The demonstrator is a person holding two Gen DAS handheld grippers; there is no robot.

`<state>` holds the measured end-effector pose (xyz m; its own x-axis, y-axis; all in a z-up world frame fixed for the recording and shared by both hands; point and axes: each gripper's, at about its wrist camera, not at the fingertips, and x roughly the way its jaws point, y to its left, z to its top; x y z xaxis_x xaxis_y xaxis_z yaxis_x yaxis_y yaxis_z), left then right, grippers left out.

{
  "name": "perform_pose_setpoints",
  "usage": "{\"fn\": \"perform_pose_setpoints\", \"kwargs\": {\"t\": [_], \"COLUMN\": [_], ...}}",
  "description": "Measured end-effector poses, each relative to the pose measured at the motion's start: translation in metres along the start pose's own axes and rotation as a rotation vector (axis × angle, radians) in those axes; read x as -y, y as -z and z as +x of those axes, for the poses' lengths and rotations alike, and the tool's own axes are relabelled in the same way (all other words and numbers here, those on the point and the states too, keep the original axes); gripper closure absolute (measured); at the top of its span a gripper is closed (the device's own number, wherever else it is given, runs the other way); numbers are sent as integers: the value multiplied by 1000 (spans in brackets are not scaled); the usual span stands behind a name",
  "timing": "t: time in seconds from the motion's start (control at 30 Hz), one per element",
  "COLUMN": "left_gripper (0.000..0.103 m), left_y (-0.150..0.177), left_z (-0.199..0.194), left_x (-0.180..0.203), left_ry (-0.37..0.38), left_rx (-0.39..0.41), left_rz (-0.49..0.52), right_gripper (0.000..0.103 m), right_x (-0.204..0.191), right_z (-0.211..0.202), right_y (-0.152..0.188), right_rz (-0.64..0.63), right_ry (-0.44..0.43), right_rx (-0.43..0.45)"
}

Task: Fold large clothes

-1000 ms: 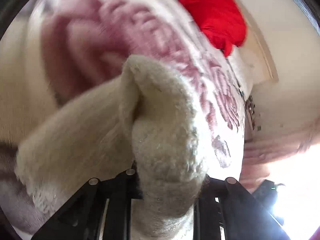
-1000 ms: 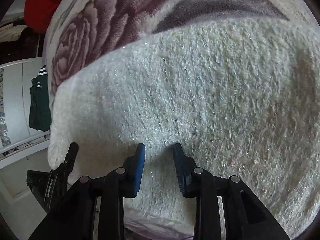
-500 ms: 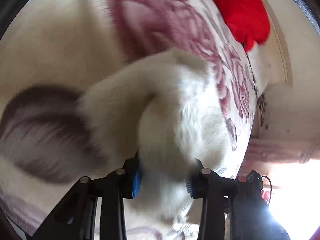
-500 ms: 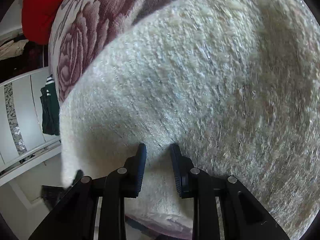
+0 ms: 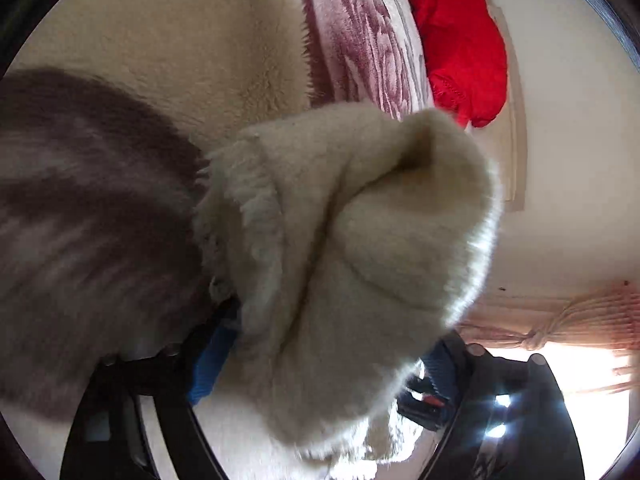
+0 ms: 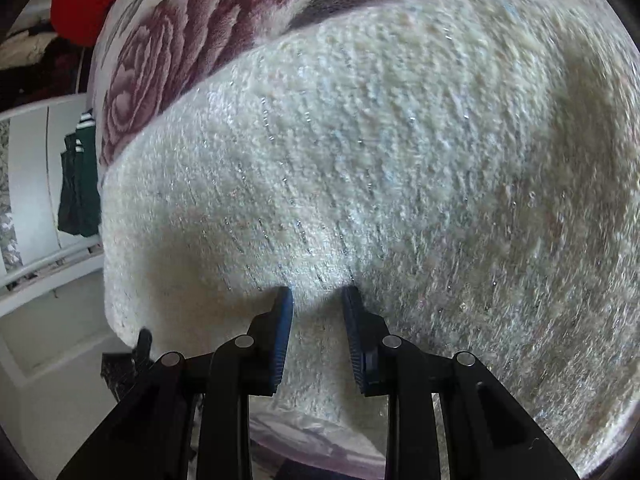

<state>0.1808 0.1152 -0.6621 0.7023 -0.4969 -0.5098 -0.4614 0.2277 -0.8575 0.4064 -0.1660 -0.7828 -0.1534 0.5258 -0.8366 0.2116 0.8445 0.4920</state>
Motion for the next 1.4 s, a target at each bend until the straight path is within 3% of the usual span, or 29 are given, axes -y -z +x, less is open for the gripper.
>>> {"fn": "perform_pose_setpoints", "kwargs": {"t": [0.1, 0.27, 0.3, 0.33, 0.37, 0.43, 0.5, 0.57, 0.73, 0.87, 1.0, 1.1, 1.2, 1.23, 1.3, 1.4], "left_gripper": [8, 11, 26, 53, 65, 72, 74, 75, 76, 77, 77, 78, 77, 77, 75, 72], "left_y": [-3, -1, 0, 0, 1, 5, 15, 34, 104, 186, 280, 352, 400, 408, 415, 421], "left_z": [10, 19, 19, 24, 27, 32, 32, 37, 60, 82, 103, 126, 155, 163, 176, 178], "left_x": [4, 34, 44, 53, 65, 90, 125, 168, 244, 282, 288, 267, 238, 232, 230, 247], "left_ry": [-3, -66, -88, -104, -119, -158, -184, -206, -211, -184, -127, -127, -213, -248, -316, -409], "left_rx": [28, 126, 150, 170, 194, 237, 260, 252, 152, 34, -128, -304, -443, -468, -472, -445], "left_rz": [8, 26, 43, 64, 92, 172, 313, 522, 1030, 1463, 1814, 2043, 2191, 2214, 2242, 2276], "right_gripper": [75, 75, 75, 75, 74, 75, 75, 75, 75, 75, 74, 71, 66, 66, 55, 47], "right_x": [-5, -13, -13, -12, -12, -7, 1, 10, 45, 85, 162, 230, 288, 304, 328, 340], "right_z": [2, 12, 13, 15, 16, 13, 8, 6, 10, -4, -49, -92, -136, -149, -173, -208], "right_y": [-3, -8, -8, -9, -9, -8, -6, -6, -8, 7, 51, 95, 138, 149, 168, 185], "right_rz": [-22, -34, -31, -22, -13, -11, -8, 6, 92, 193, 371, 497, 581, 598, 614, 593], "right_ry": [27, 48, 46, 41, 36, 23, 1, -36, -195, -418, -557, -510, -342, -286, -224, -213], "right_rx": [-5, 4, 6, 8, 10, 10, 8, 3, -18, -36, 90, 201, 277, 292, 320, 375]}}
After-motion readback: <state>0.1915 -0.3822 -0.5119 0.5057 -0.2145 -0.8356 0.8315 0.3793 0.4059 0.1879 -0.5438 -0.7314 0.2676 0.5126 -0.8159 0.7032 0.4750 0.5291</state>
